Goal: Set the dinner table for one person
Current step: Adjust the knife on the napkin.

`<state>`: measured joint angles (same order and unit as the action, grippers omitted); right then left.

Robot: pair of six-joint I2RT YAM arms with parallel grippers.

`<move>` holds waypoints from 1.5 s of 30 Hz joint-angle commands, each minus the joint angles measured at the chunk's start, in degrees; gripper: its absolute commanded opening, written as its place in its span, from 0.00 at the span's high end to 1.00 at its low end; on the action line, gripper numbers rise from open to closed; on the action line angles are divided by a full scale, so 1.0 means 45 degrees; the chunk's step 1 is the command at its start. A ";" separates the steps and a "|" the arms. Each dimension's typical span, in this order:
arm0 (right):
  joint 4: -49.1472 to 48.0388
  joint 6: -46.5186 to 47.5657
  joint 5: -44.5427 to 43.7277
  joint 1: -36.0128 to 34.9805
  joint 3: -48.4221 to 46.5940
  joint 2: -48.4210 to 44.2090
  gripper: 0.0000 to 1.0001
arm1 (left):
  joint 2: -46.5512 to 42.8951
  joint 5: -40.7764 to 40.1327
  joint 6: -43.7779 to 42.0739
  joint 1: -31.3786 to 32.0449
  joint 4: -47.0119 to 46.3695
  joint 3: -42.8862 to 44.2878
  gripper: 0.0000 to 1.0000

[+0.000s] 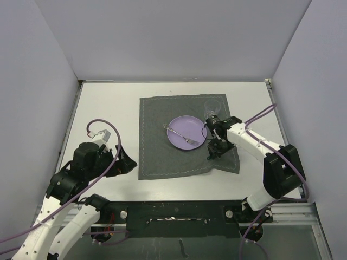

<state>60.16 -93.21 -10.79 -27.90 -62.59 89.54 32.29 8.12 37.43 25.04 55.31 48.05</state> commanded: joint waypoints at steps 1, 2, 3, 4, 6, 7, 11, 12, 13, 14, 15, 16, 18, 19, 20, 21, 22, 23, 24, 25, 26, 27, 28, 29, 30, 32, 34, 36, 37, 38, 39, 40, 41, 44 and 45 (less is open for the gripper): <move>0.0124 0.0425 -0.0393 -0.0083 0.0013 -0.0532 0.99 | -0.0313 -0.0184 0.0198 -0.0036 -0.0037 0.0699 0.19; 0.0036 0.0465 -0.0320 -0.0064 0.0094 -0.0482 0.99 | -0.0354 -0.0191 0.0215 -0.0036 -0.0012 0.0719 0.18; -0.0099 0.0543 -0.0235 -0.0064 0.0172 -0.0417 0.99 | -0.0369 -0.0201 0.0234 -0.0036 0.0018 0.0720 0.18; -0.0207 0.0701 -0.0149 -0.0059 0.0216 -0.0301 0.99 | -0.0393 -0.0208 0.0237 -0.0038 0.0017 0.0714 0.18; -0.0194 0.0785 -0.0038 -0.0040 0.0235 -0.0008 0.98 | -0.0434 -0.0213 0.0266 -0.0036 0.0021 0.0723 0.18; -0.0213 0.0832 0.0049 -0.0039 0.0263 0.0138 0.98 | -0.0447 -0.0207 0.0272 -0.0036 0.0041 0.0727 0.18; -0.0480 0.0974 0.0224 -0.0038 0.0471 0.0542 0.96 | -0.0489 -0.0211 0.0276 -0.0036 0.0072 0.0762 0.18; -0.0574 0.1014 0.0255 -0.0031 0.0529 0.0609 0.96 | -0.0488 -0.0211 0.0271 -0.0036 0.0072 0.0754 0.18; -0.0654 0.1041 0.0291 -0.0043 0.0564 0.0652 0.95 | -0.0464 -0.0204 0.0261 -0.0036 0.0063 0.0763 0.18; -0.0698 0.1071 0.0305 -0.0037 0.0585 0.0709 0.95 | -0.0454 -0.0203 0.0264 -0.0036 0.0054 0.0762 0.18; -0.0753 0.1139 0.0307 -0.0039 0.0573 0.0791 0.94 | -0.0428 -0.0203 0.0257 -0.0036 0.0058 0.0759 0.18; -0.0745 0.1176 0.0307 -0.0046 0.0537 0.0846 0.93 | -0.0400 -0.0188 0.0266 -0.0036 0.0039 0.0754 0.18; -0.0712 0.1196 0.0255 -0.0039 0.0465 0.0929 0.93 | -0.0363 -0.0185 0.0257 -0.0036 0.0016 0.0736 0.18; -0.0754 0.1228 0.0266 -0.0041 0.0429 0.0973 0.93 | -0.0363 -0.0166 0.0256 -0.0036 0.0004 0.0711 0.18; -0.0779 0.1263 0.0295 -0.0039 0.0373 0.1022 0.92 | -0.0363 -0.0164 0.0256 -0.0036 0.0005 0.0711 0.19; -0.0731 0.1346 0.0308 -0.0049 0.0258 0.1119 0.92 | -0.0351 -0.0164 0.0256 -0.0036 0.0005 0.0701 0.18; -0.0647 0.1381 0.0283 -0.0050 0.0105 0.1202 0.92 | -0.0342 -0.0169 0.0256 -0.0036 0.0010 0.0715 0.18; -0.0627 0.1485 0.0264 -0.0033 -0.0051 0.1314 0.90 | -0.0350 -0.0155 0.0256 -0.0036 0.0006 0.0709 0.18; -0.0590 0.1593 0.0268 -0.0033 -0.0275 0.1416 0.89 | -0.0359 -0.0148 0.0256 -0.0036 -0.0004 0.0691 0.18; -0.0505 0.1629 0.0268 -0.0053 -0.0423 0.1532 0.88 | -0.0360 -0.0145 0.0256 -0.0036 0.0014 0.0694 0.18; -0.0496 0.1689 0.0268 -0.0036 -0.0525 0.1619 0.88 | -0.0382 -0.0135 0.0256 -0.0036 0.0019 0.0707 0.18; -0.0508 0.1690 0.0283 -0.0051 -0.0574 0.1684 0.88 | -0.0399 -0.0138 0.0256 -0.0036 0.0014 0.0691 0.18; -0.0590 0.1741 0.0328 -0.0052 -0.0590 0.1729 0.88 | -0.0443 -0.0126 0.0256 -0.0036 0.0033 0.0692 0.18; -0.0727 0.1840 0.0385 -0.0062 -0.0585 0.1766 0.88 | -0.0439 -0.0101 0.0256 -0.0036 0.0033 0.0689 0.18; -0.0761 0.1843 0.0402 -0.0059 -0.0611 0.1805 0.87 | -0.0453 -0.0087 0.0271 -0.0036 0.0036 0.0677 0.18; -0.0970 0.2080 0.0414 -0.0061 -0.0651 0.1891 0.65 | -0.0427 -0.0067 0.0260 -0.0036 0.0033 0.0674 0.18; -0.0942 0.2085 0.0395 -0.0061 -0.0726 0.1957 0.62 | -0.0429 -0.0061 0.0256 -0.0036 0.0020 0.0673 0.18; -0.0989 0.2160 0.0395 -0.0057 -0.0755 0.2001 0.57 | -0.0425 -0.0028 0.0274 -0.0036 -0.0009 0.0643 0.18; -0.0952 0.2220 0.0404 -0.0034 -0.0827 0.2056 0.53 | -0.0405 -0.0022 0.0259 -0.0036 -0.0011 0.0642 0.18; -0.0884 0.2252 0.0380 -0.0048 -0.0895 0.2105 0.51 | -0.0400 -0.0029 0.0266 -0.0036 -0.0023 0.0634 0.18; -0.0854 0.2255 0.0360 -0.0037 -0.0930 0.2135 0.51 | -0.0404 -0.0032 0.0258 -0.0036 -0.0027 0.0636 0.18; -0.0840 0.2241 0.0389 -0.0043 -0.0935 0.2168 0.51 | -0.0417 -0.0028 0.0257 -0.0036 -0.0026 0.0631 0.18; -0.0859 0.2194 0.0403 -0.0046 -0.0909 0.2190 0.51 | -0.0423 -0.0032 0.0256 -0.0036 -0.0038 0.0632 0.18; -0.1092 0.2146 0.0493 -0.0040 -0.0749 0.2237 0.52 | -0.0434 -0.0019 0.0256 -0.0036 -0.0025 0.0661 0.18; -0.1161 0.2152 0.0516 -0.0032 -0.0751 0.2276 0.52 | -0.0438 -0.0009 0.0256 -0.0036 0.0007 0.0683 0.18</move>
<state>55.77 -83.70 -8.34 -27.90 -65.06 99.50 30.76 7.77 38.41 25.04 56.82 48.82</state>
